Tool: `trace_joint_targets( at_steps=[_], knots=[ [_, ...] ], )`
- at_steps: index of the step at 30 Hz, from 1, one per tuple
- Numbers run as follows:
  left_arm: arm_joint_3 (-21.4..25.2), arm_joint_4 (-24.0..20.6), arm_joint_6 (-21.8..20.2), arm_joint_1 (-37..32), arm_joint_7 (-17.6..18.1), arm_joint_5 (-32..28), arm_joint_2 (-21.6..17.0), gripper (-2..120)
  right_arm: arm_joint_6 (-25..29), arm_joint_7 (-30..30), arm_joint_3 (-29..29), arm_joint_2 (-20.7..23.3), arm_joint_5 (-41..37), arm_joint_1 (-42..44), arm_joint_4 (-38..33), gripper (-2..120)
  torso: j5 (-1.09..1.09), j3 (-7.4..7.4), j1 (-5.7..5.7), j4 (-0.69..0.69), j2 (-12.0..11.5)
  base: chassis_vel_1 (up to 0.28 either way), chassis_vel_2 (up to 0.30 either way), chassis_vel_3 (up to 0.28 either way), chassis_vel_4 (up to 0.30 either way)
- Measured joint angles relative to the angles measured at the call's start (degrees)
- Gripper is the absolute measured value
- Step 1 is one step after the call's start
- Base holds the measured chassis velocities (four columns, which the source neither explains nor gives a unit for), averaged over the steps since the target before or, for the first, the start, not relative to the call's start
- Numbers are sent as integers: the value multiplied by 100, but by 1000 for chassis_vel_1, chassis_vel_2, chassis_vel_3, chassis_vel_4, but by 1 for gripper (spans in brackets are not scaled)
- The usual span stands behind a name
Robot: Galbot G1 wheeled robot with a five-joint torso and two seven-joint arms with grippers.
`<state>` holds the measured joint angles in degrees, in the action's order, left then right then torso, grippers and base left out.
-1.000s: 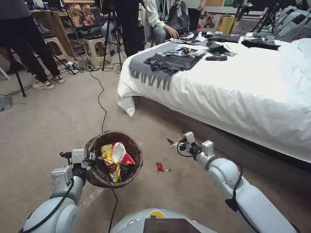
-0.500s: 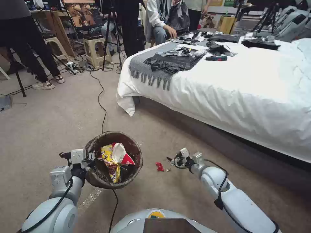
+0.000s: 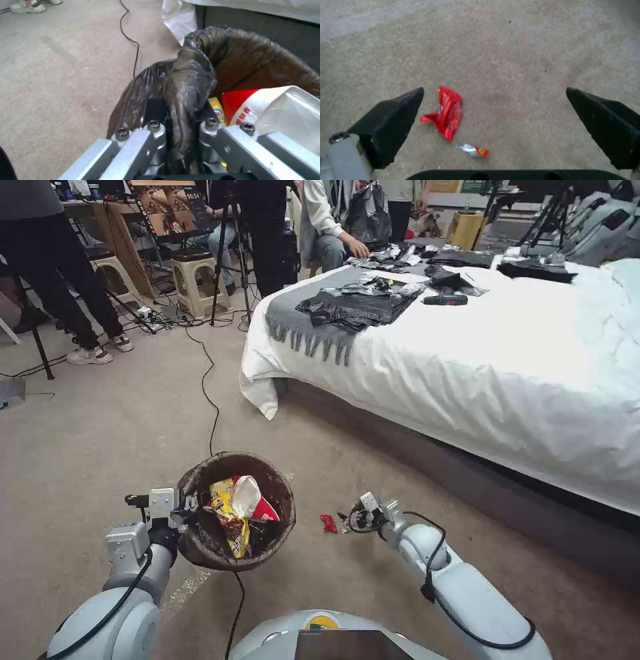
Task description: Pick up the trash bin, then pick up the garbage from the floor and place it into the trash bin.
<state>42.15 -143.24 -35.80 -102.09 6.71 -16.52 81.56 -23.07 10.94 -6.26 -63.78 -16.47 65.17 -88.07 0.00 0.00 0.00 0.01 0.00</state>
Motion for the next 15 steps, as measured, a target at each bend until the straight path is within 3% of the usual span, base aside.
trace_joint_targets(
  at_steps=[15],
  knots=[
    [-24, 0, 4, 48, -5, 12, -10, 7, 17, 30, 216, -489, 295, -342, 693, 100, 0, 0, 0, -1, 0, 0, 0, 0, 0]
  ],
)
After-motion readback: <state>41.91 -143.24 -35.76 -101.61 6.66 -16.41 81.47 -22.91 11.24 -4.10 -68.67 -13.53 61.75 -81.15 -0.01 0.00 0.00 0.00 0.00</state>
